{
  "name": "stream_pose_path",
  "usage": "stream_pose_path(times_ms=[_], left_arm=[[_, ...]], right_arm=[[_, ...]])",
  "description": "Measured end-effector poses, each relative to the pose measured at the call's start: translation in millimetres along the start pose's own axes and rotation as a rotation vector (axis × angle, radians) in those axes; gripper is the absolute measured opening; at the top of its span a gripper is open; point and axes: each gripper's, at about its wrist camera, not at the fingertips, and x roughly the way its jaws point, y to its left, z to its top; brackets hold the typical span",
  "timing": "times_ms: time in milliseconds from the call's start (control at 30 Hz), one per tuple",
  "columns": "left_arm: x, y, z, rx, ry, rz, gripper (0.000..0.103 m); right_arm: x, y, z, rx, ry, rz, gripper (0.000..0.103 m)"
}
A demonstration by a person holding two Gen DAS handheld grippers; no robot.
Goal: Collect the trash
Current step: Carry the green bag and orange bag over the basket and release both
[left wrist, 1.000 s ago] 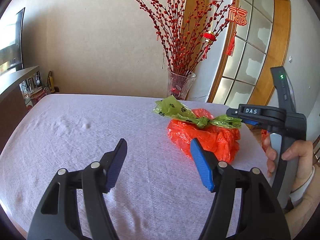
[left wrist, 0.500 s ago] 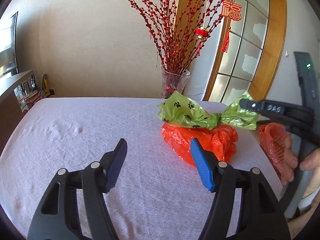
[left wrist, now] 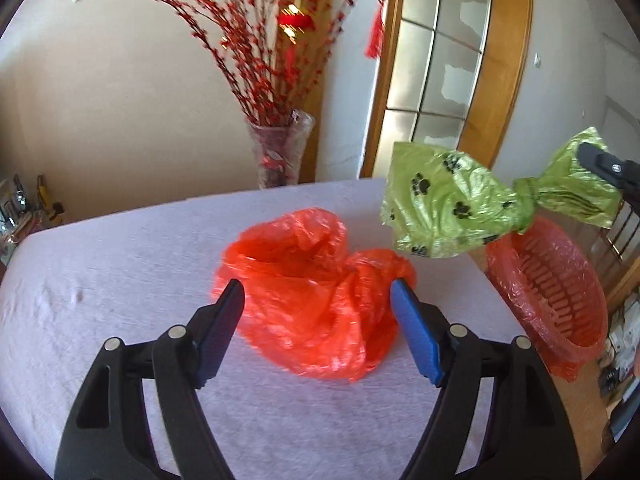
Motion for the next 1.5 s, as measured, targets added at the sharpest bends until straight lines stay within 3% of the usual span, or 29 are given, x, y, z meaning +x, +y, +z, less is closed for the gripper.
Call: stream_pose_path(times_ms=[233,267,300,433,533,733,1033,1500], left_arm=[[40,-19,-6,0.02,0.098,0.007,0.075],[45,-21,-7,0.031,0.106,0.013,0.072],[48,-24,-10,0.038,0.112,0.014,0.066],[56,-26,-14,0.046,0.138,-0.021,0.02],[51,-25,-13,0.04,0.122,-0.045,0.01],[22,-32,-2,0.048,0.044,-0.097,0.009],[-11,-87,13,0.111,-0.027,-0.202,0.009],[-19,-184,6,0.19,-0.029,-0.375,0.009]], right_arm=[[-18,-27,-9,0.027,-0.011,-0.048,0.002],[-20,-31,-10,0.033,-0.011,-0.053,0.002],[-22,-34,-10,0.037,-0.01,-0.058,0.002],[-27,-46,-15,0.051,-0.009,-0.076,0.002],[-33,-55,-17,0.067,-0.012,-0.086,0.002],[-46,-68,-17,0.093,-0.034,-0.106,0.002],[-67,-92,-12,0.138,-0.079,-0.162,0.002],[-92,-136,-16,0.177,-0.136,-0.355,0.002]])
